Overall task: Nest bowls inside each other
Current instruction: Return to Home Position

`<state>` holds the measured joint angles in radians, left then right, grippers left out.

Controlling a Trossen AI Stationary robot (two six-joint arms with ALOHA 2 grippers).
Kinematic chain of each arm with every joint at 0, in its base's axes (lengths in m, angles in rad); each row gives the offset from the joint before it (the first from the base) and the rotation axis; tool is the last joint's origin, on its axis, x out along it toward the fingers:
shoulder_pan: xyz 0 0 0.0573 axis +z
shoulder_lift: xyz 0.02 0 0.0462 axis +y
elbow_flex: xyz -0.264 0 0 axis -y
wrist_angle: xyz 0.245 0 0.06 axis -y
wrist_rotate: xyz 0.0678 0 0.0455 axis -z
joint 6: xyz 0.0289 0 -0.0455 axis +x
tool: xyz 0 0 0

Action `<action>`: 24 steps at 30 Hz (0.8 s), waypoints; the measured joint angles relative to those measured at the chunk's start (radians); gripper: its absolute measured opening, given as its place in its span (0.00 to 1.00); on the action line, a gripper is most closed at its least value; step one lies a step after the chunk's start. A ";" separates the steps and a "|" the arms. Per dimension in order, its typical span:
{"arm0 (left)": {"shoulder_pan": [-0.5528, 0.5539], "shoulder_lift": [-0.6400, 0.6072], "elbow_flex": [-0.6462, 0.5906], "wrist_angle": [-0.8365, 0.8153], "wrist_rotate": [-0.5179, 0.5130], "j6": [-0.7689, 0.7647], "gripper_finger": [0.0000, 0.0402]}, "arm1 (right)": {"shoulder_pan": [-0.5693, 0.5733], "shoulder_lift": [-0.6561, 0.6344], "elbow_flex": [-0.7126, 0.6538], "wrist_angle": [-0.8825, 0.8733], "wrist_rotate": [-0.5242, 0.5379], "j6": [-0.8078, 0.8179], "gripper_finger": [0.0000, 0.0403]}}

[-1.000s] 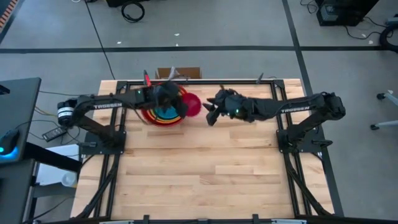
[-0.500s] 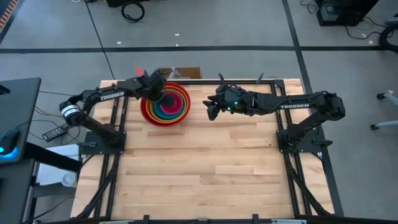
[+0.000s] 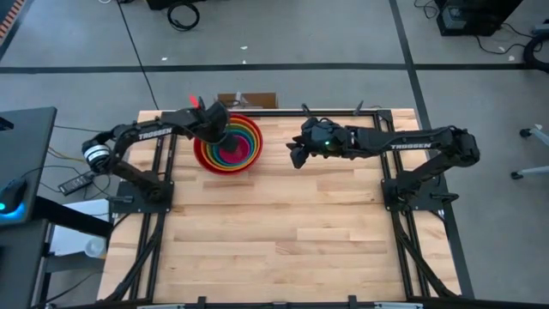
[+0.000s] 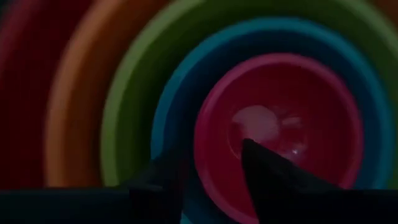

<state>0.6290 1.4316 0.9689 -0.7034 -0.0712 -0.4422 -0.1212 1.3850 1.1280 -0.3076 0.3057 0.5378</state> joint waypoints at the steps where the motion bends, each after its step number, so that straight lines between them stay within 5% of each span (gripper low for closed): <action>1: 0.000 -0.010 0.016 -0.018 -0.002 0.010 0.39 | 0.000 -0.015 0.000 -0.006 -0.012 0.003 0.43; 7: -0.024 -0.129 0.110 -0.047 0.039 0.059 0.40 | -0.011 -0.140 0.000 -0.047 -0.127 -0.004 0.42; 15: -0.194 -0.379 0.057 0.232 0.057 0.064 0.28 | -0.054 -0.330 -0.032 0.081 -0.354 -0.144 0.28; 24: -0.495 -0.567 -0.264 0.617 -0.022 0.018 0.20 | -0.029 -0.401 -0.296 0.485 -0.500 -0.063 0.02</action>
<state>0.1335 0.8642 0.7047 -0.0865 -0.0930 -0.4243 -0.1505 0.9839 0.8317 0.1771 -0.1944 0.4748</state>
